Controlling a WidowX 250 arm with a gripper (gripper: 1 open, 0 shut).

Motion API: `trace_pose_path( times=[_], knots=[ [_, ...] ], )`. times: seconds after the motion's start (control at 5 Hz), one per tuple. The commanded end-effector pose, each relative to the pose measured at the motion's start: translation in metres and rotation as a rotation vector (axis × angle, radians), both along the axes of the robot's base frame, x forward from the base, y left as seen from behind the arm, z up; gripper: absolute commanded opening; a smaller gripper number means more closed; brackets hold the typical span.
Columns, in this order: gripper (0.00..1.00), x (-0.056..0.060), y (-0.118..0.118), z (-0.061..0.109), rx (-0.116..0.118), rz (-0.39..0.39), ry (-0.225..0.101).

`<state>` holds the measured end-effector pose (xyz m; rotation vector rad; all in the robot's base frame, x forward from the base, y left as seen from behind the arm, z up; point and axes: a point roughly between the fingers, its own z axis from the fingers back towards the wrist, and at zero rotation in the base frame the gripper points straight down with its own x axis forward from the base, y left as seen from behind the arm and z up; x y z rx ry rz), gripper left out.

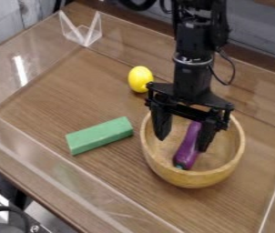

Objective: Put the purple eggplant in the brown bowl

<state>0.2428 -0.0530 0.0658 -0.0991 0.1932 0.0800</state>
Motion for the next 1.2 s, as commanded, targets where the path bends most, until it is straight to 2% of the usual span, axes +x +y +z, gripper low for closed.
trace_pose_path(
  times=[0.0, 0.2, 0.4, 0.6, 0.8, 1.0],
  knots=[
    [1.00, 0.014, 0.007, 0.032, -0.019, 0.021, -0.101],
    [1.00, 0.017, 0.019, 0.063, -0.030, 0.034, -0.175],
    [1.00, 0.018, 0.033, 0.093, -0.034, 0.055, -0.233],
    [1.00, 0.031, 0.056, 0.112, -0.035, 0.084, -0.283],
    [1.00, 0.042, 0.083, 0.118, -0.027, 0.109, -0.302],
    [1.00, 0.037, 0.067, 0.106, -0.034, 0.056, -0.286]
  ],
)
